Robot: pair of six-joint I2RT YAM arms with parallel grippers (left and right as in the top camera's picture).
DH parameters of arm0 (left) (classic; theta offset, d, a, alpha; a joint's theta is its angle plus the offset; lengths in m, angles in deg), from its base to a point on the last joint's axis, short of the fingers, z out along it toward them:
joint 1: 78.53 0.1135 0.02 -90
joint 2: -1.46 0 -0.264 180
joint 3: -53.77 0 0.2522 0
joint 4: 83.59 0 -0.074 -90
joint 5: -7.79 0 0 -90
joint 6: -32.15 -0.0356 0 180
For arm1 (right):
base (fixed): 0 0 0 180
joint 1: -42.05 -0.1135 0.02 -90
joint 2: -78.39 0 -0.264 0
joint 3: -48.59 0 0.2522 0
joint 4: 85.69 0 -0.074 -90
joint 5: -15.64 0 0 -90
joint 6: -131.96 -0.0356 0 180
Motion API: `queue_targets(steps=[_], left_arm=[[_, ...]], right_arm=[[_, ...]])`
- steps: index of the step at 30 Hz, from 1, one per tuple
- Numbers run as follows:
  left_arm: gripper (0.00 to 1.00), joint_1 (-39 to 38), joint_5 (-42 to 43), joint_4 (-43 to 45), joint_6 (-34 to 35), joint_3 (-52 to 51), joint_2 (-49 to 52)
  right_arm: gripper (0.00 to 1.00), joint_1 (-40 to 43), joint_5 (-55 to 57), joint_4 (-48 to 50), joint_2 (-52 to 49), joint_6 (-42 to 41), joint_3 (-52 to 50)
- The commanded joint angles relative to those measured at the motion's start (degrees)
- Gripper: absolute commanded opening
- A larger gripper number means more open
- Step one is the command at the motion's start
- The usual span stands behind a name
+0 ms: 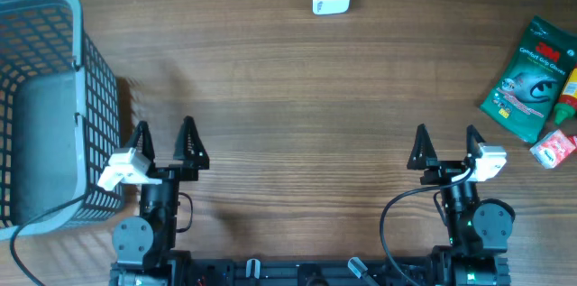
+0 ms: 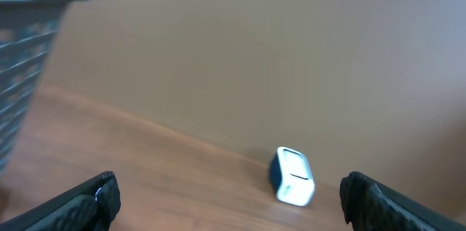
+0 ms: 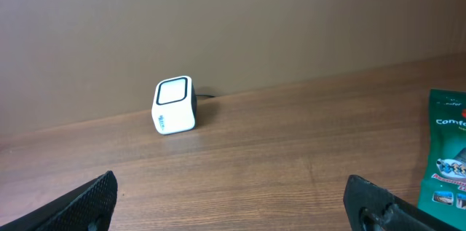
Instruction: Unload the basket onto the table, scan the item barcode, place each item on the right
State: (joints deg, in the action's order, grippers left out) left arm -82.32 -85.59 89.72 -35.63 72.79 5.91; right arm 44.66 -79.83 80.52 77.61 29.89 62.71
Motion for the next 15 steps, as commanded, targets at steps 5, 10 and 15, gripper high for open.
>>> queue_targets(steps=[5, 10, 15], left_arm=[[1.0, 2.1, -2.3, -3.5, -5.2, -4.9, -4.3], [1.0, 3.7, -1.0, -7.4, -8.2, -4.9, -4.3], [1.0, 4.8, 3.3, -11.5, -16.9, -4.9, -4.3]], right_arm=[[1.0, 0.0, 0.9, 0.2, 0.5, 0.1, -0.1], [1.0, 0.0, 0.9, 0.2, 0.5, 0.1, -0.1], [0.99, 0.0, 0.9, 0.2, 0.5, 0.1, -0.1]])
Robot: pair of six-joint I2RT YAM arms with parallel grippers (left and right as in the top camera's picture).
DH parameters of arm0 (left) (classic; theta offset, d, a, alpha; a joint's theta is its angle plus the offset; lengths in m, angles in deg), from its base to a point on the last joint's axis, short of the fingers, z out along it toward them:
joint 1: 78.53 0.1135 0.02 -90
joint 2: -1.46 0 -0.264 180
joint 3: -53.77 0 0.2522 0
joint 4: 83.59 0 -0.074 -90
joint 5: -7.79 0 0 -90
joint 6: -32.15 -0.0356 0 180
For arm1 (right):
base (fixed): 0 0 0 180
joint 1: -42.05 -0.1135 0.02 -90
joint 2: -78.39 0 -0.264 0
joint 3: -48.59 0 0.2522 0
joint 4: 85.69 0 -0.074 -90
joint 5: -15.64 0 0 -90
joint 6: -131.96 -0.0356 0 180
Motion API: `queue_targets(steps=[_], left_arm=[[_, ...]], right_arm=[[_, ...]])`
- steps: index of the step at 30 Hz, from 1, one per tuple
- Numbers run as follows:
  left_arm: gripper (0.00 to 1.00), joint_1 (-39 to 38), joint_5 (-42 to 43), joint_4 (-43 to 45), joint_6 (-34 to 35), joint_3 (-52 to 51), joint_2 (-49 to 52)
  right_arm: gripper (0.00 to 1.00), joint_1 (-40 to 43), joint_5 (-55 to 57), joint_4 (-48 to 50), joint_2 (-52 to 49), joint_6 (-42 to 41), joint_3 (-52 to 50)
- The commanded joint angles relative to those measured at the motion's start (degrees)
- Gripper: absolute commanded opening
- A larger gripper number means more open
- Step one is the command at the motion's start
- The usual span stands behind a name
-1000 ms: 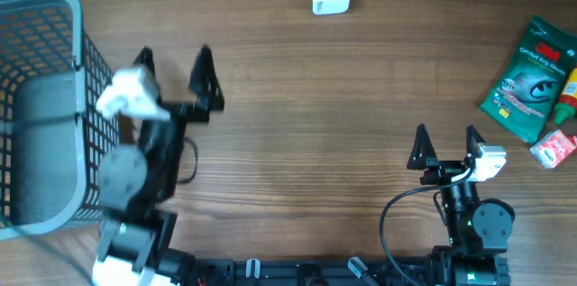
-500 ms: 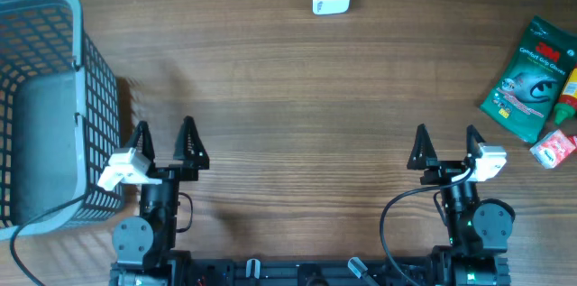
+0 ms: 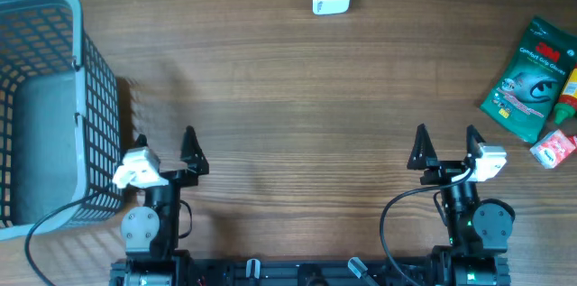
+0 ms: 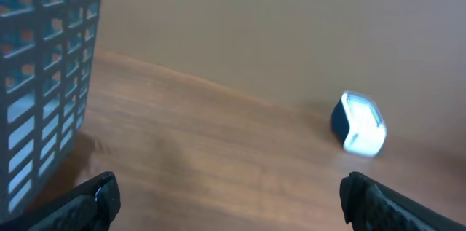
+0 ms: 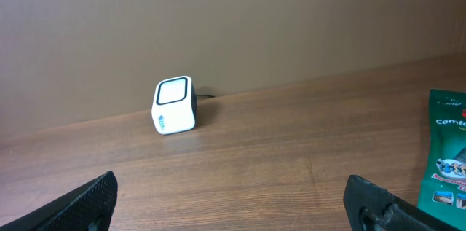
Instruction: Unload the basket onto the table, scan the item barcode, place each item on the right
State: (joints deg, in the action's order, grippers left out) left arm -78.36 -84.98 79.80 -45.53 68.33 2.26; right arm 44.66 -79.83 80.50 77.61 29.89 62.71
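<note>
The white barcode scanner stands at the table's far edge, also in the left wrist view and the right wrist view. A green packet lies at the far right, its edge showing in the right wrist view. My left gripper is open near the front edge beside the basket, with nothing between its fingers. My right gripper is open and empty at the front right, well short of the packet.
A grey-blue mesh basket fills the left side, its wall close to my left gripper. A red and yellow item and a small red and white pack lie next to the green packet.
My left arm has shifted a little towards the front edge and turned; its wrist view now shows more of the basket, with the scanner further right. The right arm has not moved.
</note>
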Motion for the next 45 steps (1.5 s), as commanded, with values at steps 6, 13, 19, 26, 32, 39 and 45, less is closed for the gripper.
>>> queue_targets(steps=[6, 13, 19, 26, 32, 39, 45], left_arm=[[1.0, 1.4, 2.7, -1.6, -7.0, -0.5, -0.6], [1.0, 1.6, 3.0, -1.6, -7.1, -0.5, -0.6], [1.0, 2.6, 3.8, -1.6, -7.4, -0.5, -0.6], [1.0, 3.0, 4.0, -1.6, -7.4, -0.5, -0.6], [1.0, 3.5, 4.0, -1.5, -7.4, -0.5, -0.6], [1.0, 3.5, 4.0, -1.5, -7.4, -0.5, -0.6], [1.0, 3.5, 4.0, -1.5, -7.4, -0.5, -0.6]], right_arm=[[1.0, 0.0, 0.9, 0.2, 0.5, 0.1, -0.1], [1.0, 0.0, 0.9, 0.2, 0.5, 0.1, -0.1], [1.0, 0.0, 0.9, 0.2, 0.5, 0.1, -0.1], [1.0, 0.0, 0.9, 0.2, 0.5, 0.1, -0.1], [1.0, 0.0, 0.9, 0.2, 0.5, 0.1, -0.1], [1.0, 0.0, 0.9, 0.2, 0.5, 0.1, -0.1], [1.0, 0.0, 0.9, 0.2, 0.5, 0.1, -0.1]])
